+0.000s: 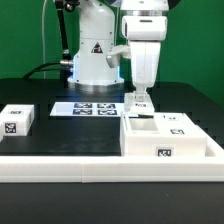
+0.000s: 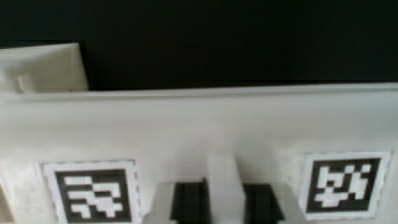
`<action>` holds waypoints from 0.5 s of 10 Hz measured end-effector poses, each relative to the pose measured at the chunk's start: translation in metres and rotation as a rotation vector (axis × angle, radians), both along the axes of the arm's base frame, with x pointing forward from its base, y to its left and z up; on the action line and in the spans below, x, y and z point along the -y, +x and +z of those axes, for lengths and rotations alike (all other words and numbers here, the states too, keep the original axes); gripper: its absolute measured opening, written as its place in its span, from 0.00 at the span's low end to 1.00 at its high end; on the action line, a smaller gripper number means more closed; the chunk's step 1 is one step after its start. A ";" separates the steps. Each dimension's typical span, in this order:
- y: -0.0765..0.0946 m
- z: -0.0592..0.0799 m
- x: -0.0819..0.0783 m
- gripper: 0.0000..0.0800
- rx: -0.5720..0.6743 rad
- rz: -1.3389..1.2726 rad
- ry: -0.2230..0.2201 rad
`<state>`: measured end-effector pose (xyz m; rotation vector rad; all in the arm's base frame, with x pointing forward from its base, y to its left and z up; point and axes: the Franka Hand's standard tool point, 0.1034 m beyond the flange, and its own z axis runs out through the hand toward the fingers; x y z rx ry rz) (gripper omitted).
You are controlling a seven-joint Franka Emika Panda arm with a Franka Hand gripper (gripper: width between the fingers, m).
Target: Assemble cabinet
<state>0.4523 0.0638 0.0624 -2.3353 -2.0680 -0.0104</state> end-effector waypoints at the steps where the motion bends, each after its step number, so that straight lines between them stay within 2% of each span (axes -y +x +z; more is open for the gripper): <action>1: 0.002 -0.003 -0.003 0.09 0.011 -0.013 0.008; 5: 0.007 -0.003 -0.004 0.09 0.042 -0.018 0.019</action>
Offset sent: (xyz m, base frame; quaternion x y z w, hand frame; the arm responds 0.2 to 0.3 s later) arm -0.0007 -0.0009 -0.0106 -0.0069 0.0029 -0.0102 0.9999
